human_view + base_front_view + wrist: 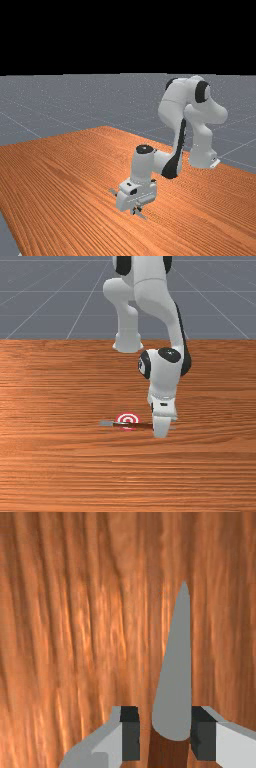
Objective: Pick up the pen and put it to the marker
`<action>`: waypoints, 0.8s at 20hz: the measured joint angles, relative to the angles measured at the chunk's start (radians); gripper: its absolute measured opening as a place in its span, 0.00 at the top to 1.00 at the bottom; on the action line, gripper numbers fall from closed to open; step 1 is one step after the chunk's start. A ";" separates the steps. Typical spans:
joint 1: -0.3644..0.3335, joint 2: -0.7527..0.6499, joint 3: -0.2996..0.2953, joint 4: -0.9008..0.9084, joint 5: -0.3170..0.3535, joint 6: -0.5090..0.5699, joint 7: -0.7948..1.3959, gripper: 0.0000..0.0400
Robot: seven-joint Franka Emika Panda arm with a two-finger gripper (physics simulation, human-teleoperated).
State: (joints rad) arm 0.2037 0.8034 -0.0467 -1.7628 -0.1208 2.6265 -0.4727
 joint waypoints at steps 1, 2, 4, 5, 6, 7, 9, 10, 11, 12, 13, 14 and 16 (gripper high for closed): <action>0.011 0.018 -0.010 0.028 -0.005 0.020 0.007 0.57; -0.070 0.062 0.066 0.128 0.050 -0.070 -0.083 0.19; -0.069 0.078 0.060 0.148 0.043 0.002 -0.083 0.06; -0.037 0.068 0.025 0.112 0.021 0.091 -0.051 0.07; -0.047 0.069 0.036 0.112 0.027 0.101 -0.062 0.22; -0.049 0.062 0.036 0.087 0.027 0.154 -0.065 0.42; -0.041 0.061 0.026 0.104 0.019 0.117 -0.061 0.68; -0.037 0.058 0.019 0.105 0.014 0.116 -0.058 0.80; -0.035 0.054 0.015 0.104 0.012 0.112 -0.056 0.89; -0.033 0.052 0.012 0.103 0.010 0.112 -0.056 0.93; -0.044 0.051 0.021 0.101 0.015 0.116 -0.065 0.96; -0.052 0.050 0.028 0.099 0.018 0.118 -0.073 0.98; -0.064 0.045 0.035 0.083 0.022 0.150 -0.084 0.99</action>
State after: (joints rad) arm 0.1397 0.8489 -0.0115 -1.6801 -0.0988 2.7761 -0.5563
